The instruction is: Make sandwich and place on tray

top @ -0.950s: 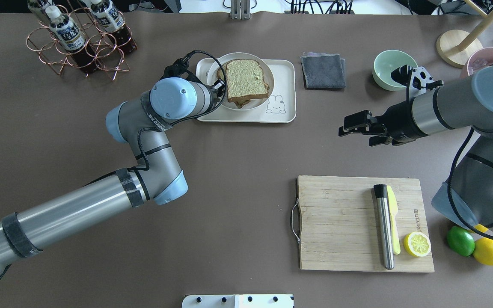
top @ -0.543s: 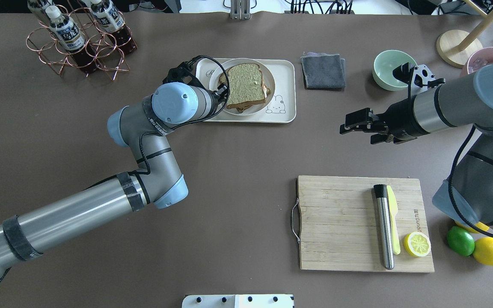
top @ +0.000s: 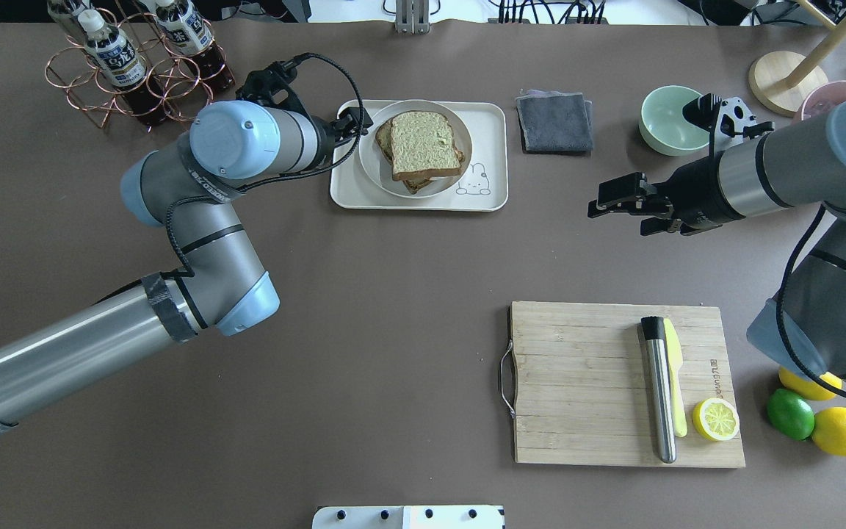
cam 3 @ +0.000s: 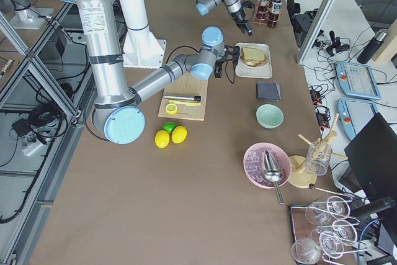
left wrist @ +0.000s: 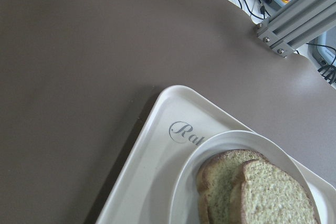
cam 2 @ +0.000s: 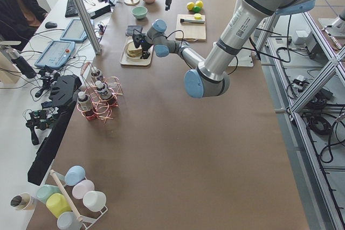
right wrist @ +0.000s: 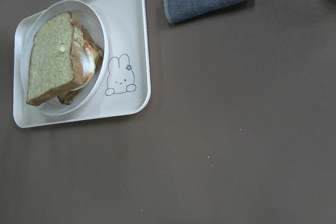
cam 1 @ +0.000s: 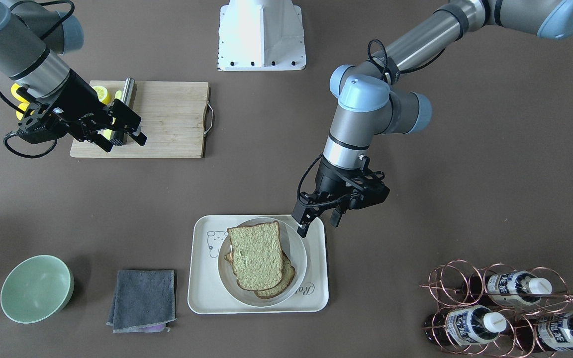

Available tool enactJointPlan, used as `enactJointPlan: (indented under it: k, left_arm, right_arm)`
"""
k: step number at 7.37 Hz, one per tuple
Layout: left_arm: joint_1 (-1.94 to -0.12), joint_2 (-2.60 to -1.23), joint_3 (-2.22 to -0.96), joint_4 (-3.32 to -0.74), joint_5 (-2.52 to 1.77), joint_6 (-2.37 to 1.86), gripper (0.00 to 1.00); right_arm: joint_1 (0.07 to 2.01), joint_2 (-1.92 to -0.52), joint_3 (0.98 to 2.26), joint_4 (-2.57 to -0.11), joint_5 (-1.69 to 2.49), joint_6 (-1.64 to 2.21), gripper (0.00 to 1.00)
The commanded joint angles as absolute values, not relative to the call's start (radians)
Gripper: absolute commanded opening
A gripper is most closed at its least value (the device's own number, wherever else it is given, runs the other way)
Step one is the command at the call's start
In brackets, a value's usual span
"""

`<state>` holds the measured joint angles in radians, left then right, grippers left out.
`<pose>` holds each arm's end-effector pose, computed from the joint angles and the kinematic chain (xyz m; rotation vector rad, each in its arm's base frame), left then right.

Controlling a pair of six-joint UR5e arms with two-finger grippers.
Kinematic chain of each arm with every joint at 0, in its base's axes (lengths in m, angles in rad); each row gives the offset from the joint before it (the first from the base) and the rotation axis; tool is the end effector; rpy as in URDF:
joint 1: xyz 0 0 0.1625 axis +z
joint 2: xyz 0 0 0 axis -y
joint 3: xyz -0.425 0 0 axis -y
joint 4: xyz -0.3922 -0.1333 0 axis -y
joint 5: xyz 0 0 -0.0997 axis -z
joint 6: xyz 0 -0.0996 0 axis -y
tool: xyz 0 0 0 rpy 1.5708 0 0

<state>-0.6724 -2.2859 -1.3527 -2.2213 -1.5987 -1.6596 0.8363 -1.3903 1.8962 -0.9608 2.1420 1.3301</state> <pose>0.5095 -0.5725 0.2464 0.3129 1.1295 -0.6583 -0.3019 -0.4529 0.3378 0.1178 -1.1888 0.2048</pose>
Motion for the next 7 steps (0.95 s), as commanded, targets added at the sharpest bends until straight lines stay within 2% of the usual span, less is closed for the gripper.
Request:
enactJointPlan:
  k: [1,3,4,7]
  left_arm:
    - [-0.73,-2.205,-1.481,-2.148,-1.686,-1.529,0.98]
    - [-0.762,-2.087,-1.668,-2.103,-1.683,-1.396,0.98]
    - [-0.775,-2.05,-1.71,-2.105,-1.684,-1.385,0.98]
    - [-0.825,-2.001,-1.706,-2.059,-1.774,-1.317,0.98]
  right_arm:
    - [0.879,-1.388,1.89,-0.957,2.126,1.273,1.0]
    - [0.966,-1.403,1.884,-0.96,2.12,1.157,1.0]
    - [0.976,-1.41,1.862,-0.968,2.118,1.123,1.0]
    - [1.018,-1.42,1.833,-1.107,2.138,1.074,1.0]
